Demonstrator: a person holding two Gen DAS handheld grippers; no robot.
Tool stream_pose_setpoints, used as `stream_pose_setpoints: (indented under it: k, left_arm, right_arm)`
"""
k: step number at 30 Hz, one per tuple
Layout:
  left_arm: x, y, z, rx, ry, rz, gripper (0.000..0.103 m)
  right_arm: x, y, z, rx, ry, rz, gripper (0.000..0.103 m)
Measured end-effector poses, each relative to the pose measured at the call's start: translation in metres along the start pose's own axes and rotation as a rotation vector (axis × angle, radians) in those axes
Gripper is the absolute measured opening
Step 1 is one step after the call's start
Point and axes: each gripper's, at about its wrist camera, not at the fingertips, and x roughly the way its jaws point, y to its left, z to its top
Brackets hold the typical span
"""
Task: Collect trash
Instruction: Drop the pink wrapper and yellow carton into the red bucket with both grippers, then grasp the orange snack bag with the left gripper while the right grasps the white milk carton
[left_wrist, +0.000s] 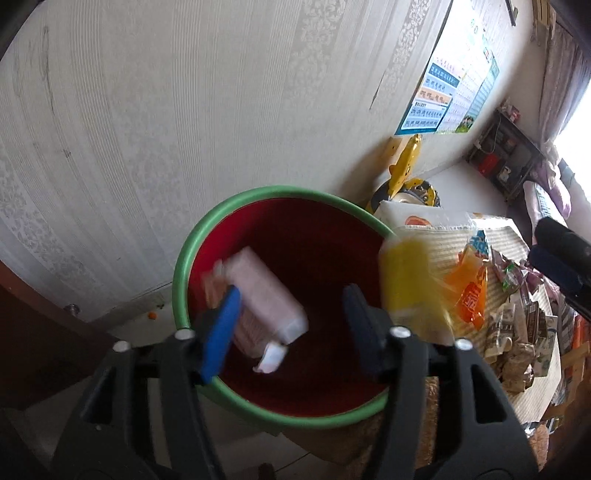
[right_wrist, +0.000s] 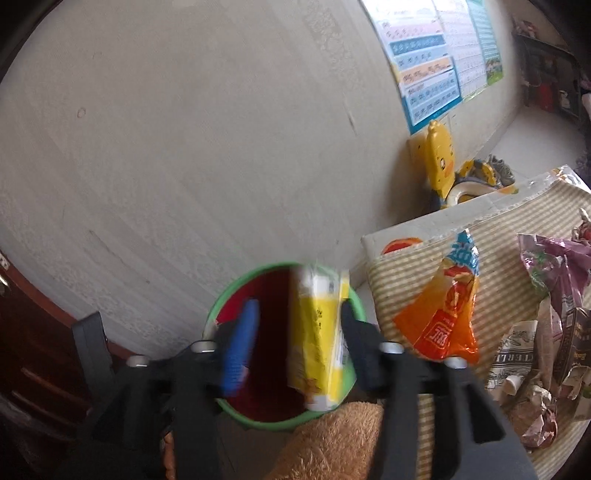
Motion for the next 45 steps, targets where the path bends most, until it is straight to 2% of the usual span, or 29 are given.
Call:
stream_pose_setpoints:
  k: [5,9,12,17,19,23,24,29,33,34,35,40,45]
  left_arm:
    - [-0.002,-0.011,-0.001,0.034,-0.01,0.011,0.059]
    - [-0.003,-0.034,-0.002,0.095,-0.019,-0.009,0.059]
    - [0.0,-0.063,-0.002,0.157,-0.014,-0.048,0.062]
    - [0.015,-0.117,0.0,0.26,0.008,-0.104,0.068]
    - [0.024,-0.143,0.005,0.3,0.018,-0.129,0.07]
    - [0.057,-0.193,0.015,0.374,0.069,-0.155,0.073]
    - [0.067,-0.204,0.016,0.395,0.084,-0.137,0.073]
    - [0.111,-0.236,0.019,0.455,0.168,-0.072,0.073]
    - [0.134,-0.25,0.02,0.451,0.239,-0.107,0.073]
    - [0.136,-0.252,0.018,0.456,0.242,-0.089,0.064]
    - [0.14,-0.254,0.016,0.464,0.25,-0.066,0.059]
    - [0.142,-0.254,0.011,0.458,0.261,-0.066,0.049]
    - [0.116,-0.242,0.011,0.412,0.192,-0.085,0.044]
  right_arm:
    - [-0.015,-0.012,-0.009,0.014,-0.003,-0.032,0.052]
    - [-0.035,-0.031,-0.023,-0.009,-0.016,-0.113,0.054]
    - [-0.053,-0.055,-0.034,-0.002,-0.016,-0.222,0.056]
    - [-0.074,-0.1,-0.041,0.073,-0.021,-0.334,0.056]
    - [-0.082,-0.113,-0.046,0.104,-0.029,-0.352,0.056]
    - [-0.094,-0.132,-0.055,0.156,-0.045,-0.348,0.056]
    - [-0.097,-0.132,-0.057,0.162,-0.047,-0.345,0.056]
    - [-0.102,-0.142,-0.06,0.189,-0.057,-0.315,0.056]
    - [-0.106,-0.148,-0.065,0.213,-0.058,-0.293,0.056]
    - [-0.106,-0.15,-0.067,0.221,-0.056,-0.289,0.056]
    - [-0.106,-0.151,-0.068,0.227,-0.054,-0.284,0.056]
    - [-0.107,-0.159,-0.072,0.248,-0.054,-0.274,0.056]
    - [-0.107,-0.167,-0.075,0.27,-0.047,-0.281,0.056]
